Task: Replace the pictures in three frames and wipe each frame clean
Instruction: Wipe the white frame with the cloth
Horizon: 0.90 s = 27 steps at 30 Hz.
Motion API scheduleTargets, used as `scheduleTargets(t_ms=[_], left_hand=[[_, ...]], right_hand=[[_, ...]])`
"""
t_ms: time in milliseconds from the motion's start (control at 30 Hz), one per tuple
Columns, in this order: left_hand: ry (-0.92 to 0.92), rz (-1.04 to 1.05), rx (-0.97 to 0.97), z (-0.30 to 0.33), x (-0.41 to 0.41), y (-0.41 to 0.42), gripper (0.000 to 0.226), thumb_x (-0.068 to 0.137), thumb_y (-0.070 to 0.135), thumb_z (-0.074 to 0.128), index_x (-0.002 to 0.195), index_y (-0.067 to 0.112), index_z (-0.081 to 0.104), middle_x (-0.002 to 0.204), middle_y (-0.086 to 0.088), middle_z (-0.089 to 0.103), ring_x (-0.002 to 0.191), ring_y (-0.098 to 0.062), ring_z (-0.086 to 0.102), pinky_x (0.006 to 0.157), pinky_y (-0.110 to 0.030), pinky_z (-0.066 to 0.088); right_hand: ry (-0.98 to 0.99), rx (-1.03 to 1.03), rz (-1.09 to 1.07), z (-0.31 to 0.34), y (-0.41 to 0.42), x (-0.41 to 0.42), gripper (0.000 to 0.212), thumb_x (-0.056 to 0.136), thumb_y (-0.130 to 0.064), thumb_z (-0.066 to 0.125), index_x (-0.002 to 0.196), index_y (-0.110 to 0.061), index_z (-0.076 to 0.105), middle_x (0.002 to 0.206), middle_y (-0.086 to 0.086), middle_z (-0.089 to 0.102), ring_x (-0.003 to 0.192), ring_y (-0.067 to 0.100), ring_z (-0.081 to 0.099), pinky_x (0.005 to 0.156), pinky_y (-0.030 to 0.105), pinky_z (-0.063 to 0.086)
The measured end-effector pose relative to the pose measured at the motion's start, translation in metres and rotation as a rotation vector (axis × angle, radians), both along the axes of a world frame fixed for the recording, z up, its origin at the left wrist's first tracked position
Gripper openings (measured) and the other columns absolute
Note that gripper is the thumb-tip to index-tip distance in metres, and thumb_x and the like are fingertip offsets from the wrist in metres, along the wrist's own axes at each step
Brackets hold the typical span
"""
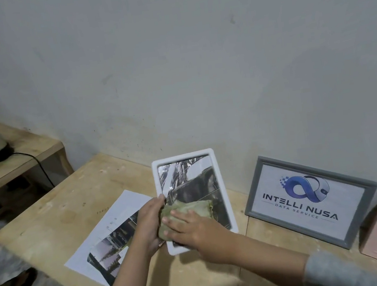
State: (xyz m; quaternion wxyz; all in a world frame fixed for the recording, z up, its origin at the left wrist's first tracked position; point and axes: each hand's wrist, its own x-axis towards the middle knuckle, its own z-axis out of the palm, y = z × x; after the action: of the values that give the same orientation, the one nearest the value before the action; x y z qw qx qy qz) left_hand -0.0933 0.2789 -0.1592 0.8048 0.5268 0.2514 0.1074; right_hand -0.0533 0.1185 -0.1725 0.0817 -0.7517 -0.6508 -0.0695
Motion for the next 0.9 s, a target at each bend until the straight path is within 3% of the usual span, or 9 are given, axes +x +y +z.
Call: scheduleTargets(t_ms=[133,233,333,433,633,733,800,833,900], left_hand=[[0.121,-0.016,0.146,-0.008,-0.009,0.006,0.028,0.093,0.029,0.057,0.072,0.01,0.055,0.068,-0.008,0.051,0.064,-0.02,0.049,0.061,-0.032,0.041],[0.185,0.065,0.167,-0.006,-0.013,0.005,0.032,0.097,0.026,0.051,0.07,0.009,0.055,0.058,-0.003,0.054,0.059,-0.021,0.049,0.061,-0.032,0.043],[0.242,0.137,0.222,-0.006,-0.014,0.011,0.032,0.098,0.027,0.048,0.076,0.005,0.057,0.058,-0.008,0.05,0.056,-0.022,0.048,0.063,-0.036,0.046],[0.294,0.184,0.318,-0.013,-0.013,0.026,0.032,0.097,0.031,0.048,0.077,0.007,0.055,0.067,-0.013,0.046,0.065,-0.024,0.046,0.068,-0.037,0.044],[0.343,0.294,0.376,-0.016,-0.021,0.048,0.034,0.098,0.029,0.045,0.08,0.004,0.06,0.076,-0.016,0.058,0.072,-0.029,0.055,0.075,-0.042,0.05],[0.353,0.321,0.439,-0.02,-0.03,0.059,0.033,0.098,0.029,0.045,0.09,0.003,0.062,0.085,-0.018,0.061,0.076,-0.032,0.055,0.071,-0.039,0.045],[0.372,0.331,0.439,-0.025,-0.034,0.068,0.032,0.098,0.031,0.046,0.084,0.007,0.061,0.089,-0.022,0.063,0.082,-0.037,0.06,0.075,-0.043,0.049],[0.385,0.34,0.424,-0.029,-0.035,0.073,0.031,0.096,0.032,0.047,0.08,0.009,0.061,0.089,-0.023,0.065,0.083,-0.04,0.062,0.078,-0.049,0.051],[0.42,0.353,0.399,-0.037,-0.039,0.083,0.032,0.093,0.036,0.05,0.075,0.013,0.063,0.085,-0.02,0.067,0.083,-0.041,0.064,0.082,-0.057,0.052]], right_hand=[[0.125,-0.163,0.076,0.003,-0.009,-0.011,0.055,0.083,0.005,0.055,0.136,-0.007,0.045,0.149,0.015,0.034,0.138,0.038,0.028,0.107,0.058,0.024],[0.002,-0.196,0.193,-0.003,-0.017,-0.019,0.038,0.092,-0.008,0.038,0.125,-0.009,0.056,0.141,0.013,0.047,0.128,0.038,0.044,0.098,0.058,0.037],[-0.113,-0.16,0.192,-0.01,-0.027,-0.016,0.04,0.094,-0.019,0.031,0.113,-0.018,0.066,0.131,0.004,0.058,0.117,0.03,0.057,0.088,0.048,0.051],[-0.149,-0.16,0.168,-0.006,-0.04,-0.008,0.042,0.09,-0.016,0.03,0.11,-0.023,0.067,0.132,-0.001,0.057,0.118,0.026,0.057,0.088,0.041,0.051],[-0.136,-0.274,0.038,-0.014,-0.064,0.021,0.046,0.086,-0.015,0.03,0.125,-0.024,0.052,0.136,-0.003,0.054,0.121,0.02,0.055,0.089,0.036,0.053],[0.027,-0.285,-0.122,-0.019,-0.061,0.045,0.061,0.096,-0.048,0.012,0.14,-0.019,0.042,0.151,-0.005,0.029,0.134,0.012,0.035,0.102,0.029,0.042],[0.108,-0.324,-0.22,-0.028,-0.055,0.065,0.049,0.098,-0.023,0.034,0.147,-0.019,0.029,0.158,0.003,0.011,0.14,0.019,0.024,0.101,0.03,0.038],[0.176,-0.329,-0.326,-0.029,-0.049,0.078,0.064,0.088,-0.001,0.044,0.147,-0.017,0.027,0.158,0.008,0.008,0.141,0.023,0.023,0.1,0.031,0.039],[0.232,-0.302,-0.411,-0.033,-0.034,0.105,0.079,0.077,0.012,0.048,0.148,-0.014,0.024,0.157,0.013,0.01,0.14,0.026,0.023,0.103,0.03,0.035]])
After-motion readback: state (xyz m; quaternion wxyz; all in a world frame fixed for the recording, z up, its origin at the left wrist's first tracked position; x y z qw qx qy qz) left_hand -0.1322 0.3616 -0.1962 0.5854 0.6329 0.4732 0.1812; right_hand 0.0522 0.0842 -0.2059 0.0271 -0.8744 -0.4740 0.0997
